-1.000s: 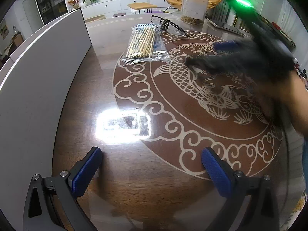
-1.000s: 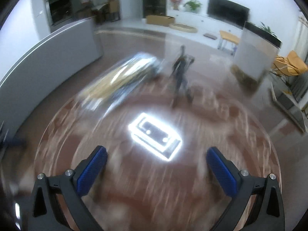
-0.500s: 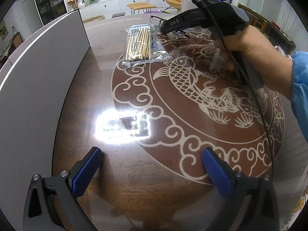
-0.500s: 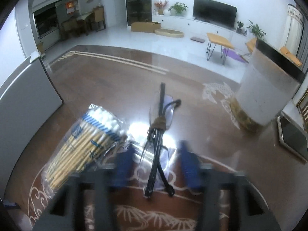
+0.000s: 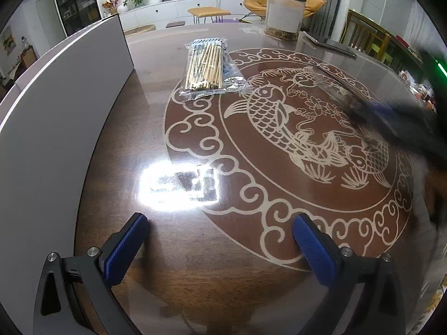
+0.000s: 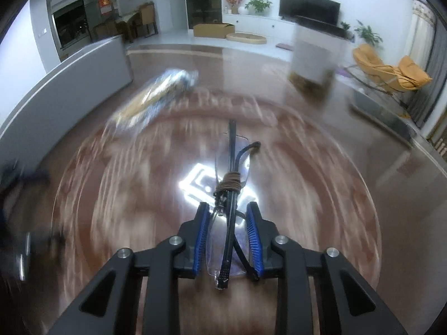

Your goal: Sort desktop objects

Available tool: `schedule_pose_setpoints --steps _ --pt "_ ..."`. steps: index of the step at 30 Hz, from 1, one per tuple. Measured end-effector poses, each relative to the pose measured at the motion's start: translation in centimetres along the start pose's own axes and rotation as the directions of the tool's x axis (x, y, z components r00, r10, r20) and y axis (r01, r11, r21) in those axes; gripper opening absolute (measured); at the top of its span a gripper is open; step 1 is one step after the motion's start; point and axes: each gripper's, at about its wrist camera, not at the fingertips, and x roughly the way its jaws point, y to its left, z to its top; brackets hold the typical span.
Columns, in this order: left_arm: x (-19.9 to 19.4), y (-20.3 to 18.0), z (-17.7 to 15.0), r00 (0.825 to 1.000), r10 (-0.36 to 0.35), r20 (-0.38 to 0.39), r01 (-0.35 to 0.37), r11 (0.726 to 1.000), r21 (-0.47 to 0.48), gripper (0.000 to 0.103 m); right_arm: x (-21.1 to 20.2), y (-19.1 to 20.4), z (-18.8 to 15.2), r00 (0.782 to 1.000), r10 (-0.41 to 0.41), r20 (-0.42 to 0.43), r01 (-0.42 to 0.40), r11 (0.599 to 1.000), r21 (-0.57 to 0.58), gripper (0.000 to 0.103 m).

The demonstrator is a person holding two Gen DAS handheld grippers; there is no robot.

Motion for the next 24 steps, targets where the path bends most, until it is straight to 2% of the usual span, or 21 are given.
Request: schedule_pose_setpoints --steps 1,2,5,7,11,13,19,22,23,24 --pt "0.0 0.0 0.0 1.000 0.001 -0.003 -0.002 1.000 -0.005 0.103 -1.0 0.1 -1.6 1.000 -0.004 0.013 0.004 1.000 0.000 0.030" --pt "0.0 0.1 0.0 1.000 0.004 -0.008 -0.004 1.000 -0.017 0.103 -2.7 0.2 -4.0 0.999 -0.019 0.046 0.019 1.000 0.009 0.035" --pt "0.7 -0.2 0.7 1.000 0.024 0.014 -0.023 0.998 -0.053 0.103 -4.0 -0.5 -5.5 0.999 -0.016 0.044 0.014 0.999 0.045 0.055" --pt "1.5 -0.6 2.0 0.999 0.028 0.036 -0.026 0.998 -0.054 0.103 -4.0 -0.4 -5.3 0.999 0.000 0.044 -0.002 0.999 0.054 0.060" --pt "4.2 -1.1 6.9 0.998 0.031 0.053 -0.028 0.998 -0.054 0.103 -3.6 0.3 -5.3 0.999 -0.027 0.029 0.026 0.999 0.019 0.074" --pt "5.5 -0.9 9.3 0.997 0.041 0.061 -0.036 0.997 -0.069 0.103 -3.6 -0.1 -5.5 1.000 0.003 0.029 -0.004 0.999 0.034 0.075" --pt "9.0 0.8 15.9 0.996 0.086 0.033 -0.080 0.985 -0.150 0.103 -3.2 0.4 -5.0 1.000 -0.013 0.025 0.013 1.000 0.021 0.076" --pt "10.0 0.5 17.5 0.996 0.061 0.058 -0.054 0.993 -0.103 0.103 -3.2 0.4 -5.0 1.000 -0.013 0.025 0.013 1.000 0.021 0.076" --pt "9.9 0.4 17.2 0.994 0.044 0.098 -0.038 0.997 -0.065 0.097 -3.2 0.4 -5.0 1.000 -0.014 0.025 0.013 1.000 0.021 0.076" --pt "9.4 0.4 16.9 0.992 0.042 0.115 -0.034 0.997 -0.068 0.086 -3.2 0.4 -5.0 1.000 -0.014 0.025 0.014 1.000 0.021 0.076"
